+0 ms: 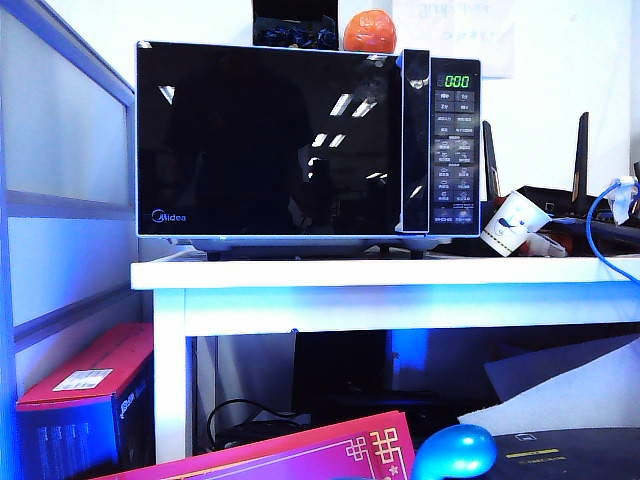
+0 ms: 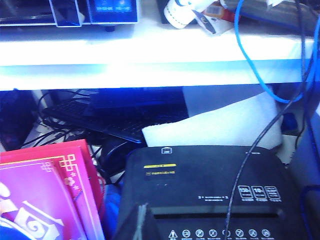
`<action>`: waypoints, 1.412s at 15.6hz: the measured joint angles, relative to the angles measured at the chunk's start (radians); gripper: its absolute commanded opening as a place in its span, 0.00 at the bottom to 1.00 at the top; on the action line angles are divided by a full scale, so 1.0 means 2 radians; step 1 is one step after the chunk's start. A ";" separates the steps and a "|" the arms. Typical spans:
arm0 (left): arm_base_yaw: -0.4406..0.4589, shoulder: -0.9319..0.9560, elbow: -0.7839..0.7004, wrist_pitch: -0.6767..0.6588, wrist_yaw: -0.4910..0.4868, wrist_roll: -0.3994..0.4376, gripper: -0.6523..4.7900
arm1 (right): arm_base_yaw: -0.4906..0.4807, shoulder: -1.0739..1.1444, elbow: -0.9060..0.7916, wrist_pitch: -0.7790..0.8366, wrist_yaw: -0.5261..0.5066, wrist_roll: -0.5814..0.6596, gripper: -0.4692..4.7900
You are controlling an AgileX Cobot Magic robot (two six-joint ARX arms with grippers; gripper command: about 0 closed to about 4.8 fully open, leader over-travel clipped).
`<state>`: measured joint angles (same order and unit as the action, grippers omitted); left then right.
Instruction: Open the microwave door, place the orange inside the microwave, then close the microwave door.
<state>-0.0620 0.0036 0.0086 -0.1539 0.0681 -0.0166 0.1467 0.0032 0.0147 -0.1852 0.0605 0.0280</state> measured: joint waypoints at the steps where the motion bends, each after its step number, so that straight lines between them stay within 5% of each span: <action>1: 0.000 0.000 0.000 0.000 0.000 0.000 0.11 | 0.000 0.000 0.000 0.000 -0.003 0.000 0.08; 8: 0.000 0.000 0.000 0.001 0.000 -0.002 0.11 | 0.000 0.000 0.000 -0.001 -0.018 0.000 0.08; 13: 0.000 0.000 0.038 0.090 -0.001 -0.096 0.11 | 0.001 0.000 0.023 0.135 -0.041 0.048 0.08; 18: 0.000 0.163 0.267 0.102 -0.012 -0.103 0.11 | 0.001 0.040 0.175 0.135 0.036 0.052 0.08; 22: 0.000 0.349 0.491 0.069 0.043 -0.098 0.11 | 0.001 0.204 0.332 0.129 0.025 0.052 0.08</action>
<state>-0.0616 0.7017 0.9905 -0.0158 0.1547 -0.2134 0.1482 0.4122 0.6792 0.0731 0.1097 0.1314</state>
